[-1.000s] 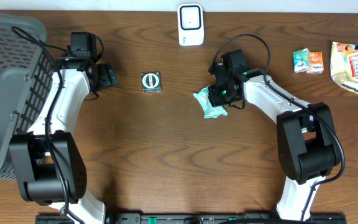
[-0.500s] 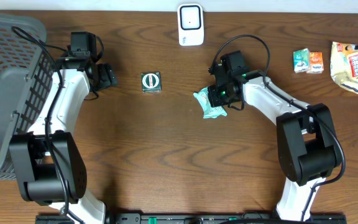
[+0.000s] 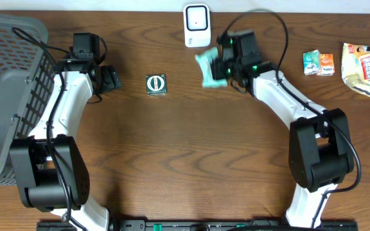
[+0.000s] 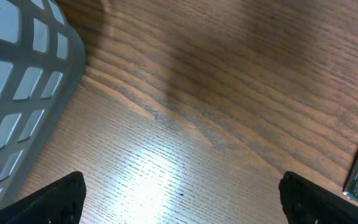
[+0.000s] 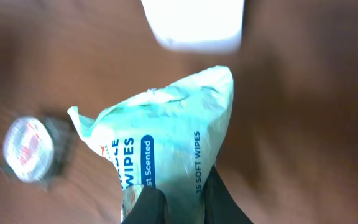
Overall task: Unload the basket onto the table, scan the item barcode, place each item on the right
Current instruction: 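Hold the green wipes pack in front of the scanner window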
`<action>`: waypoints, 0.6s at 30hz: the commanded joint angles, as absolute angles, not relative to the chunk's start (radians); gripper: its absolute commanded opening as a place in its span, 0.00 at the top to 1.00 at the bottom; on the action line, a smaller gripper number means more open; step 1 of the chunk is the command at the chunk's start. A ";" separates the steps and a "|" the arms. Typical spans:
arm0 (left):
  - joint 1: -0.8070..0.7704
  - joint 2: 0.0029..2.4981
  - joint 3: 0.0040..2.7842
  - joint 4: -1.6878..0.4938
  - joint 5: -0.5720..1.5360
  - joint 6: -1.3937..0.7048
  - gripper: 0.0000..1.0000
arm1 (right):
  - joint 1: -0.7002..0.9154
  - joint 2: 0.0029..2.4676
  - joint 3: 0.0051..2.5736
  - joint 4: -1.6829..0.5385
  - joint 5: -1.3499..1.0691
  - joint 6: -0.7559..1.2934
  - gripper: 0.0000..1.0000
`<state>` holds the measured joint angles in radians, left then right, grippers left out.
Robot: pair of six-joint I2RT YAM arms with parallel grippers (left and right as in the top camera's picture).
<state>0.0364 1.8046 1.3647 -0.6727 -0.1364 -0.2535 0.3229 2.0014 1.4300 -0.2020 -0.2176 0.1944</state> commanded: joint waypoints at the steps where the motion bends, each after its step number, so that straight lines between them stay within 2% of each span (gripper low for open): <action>1: 0.036 1.805 1.359 -0.673 -0.142 -0.240 0.02 | 0.316 1.955 1.457 -0.103 -0.187 0.262 0.99; 4: 0.036 1.805 1.359 -0.673 -0.142 -0.240 0.02 | 0.316 1.966 1.457 0.028 -0.128 0.345 0.99; 11: 0.036 1.805 1.359 -0.673 -0.142 -0.240 0.02 | 0.316 2.001 1.471 0.245 -0.065 0.370 0.99; 18: 0.036 1.805 1.359 -0.672 -0.142 -0.240 0.02 | 0.320 2.146 1.700 0.243 -0.029 0.370 0.99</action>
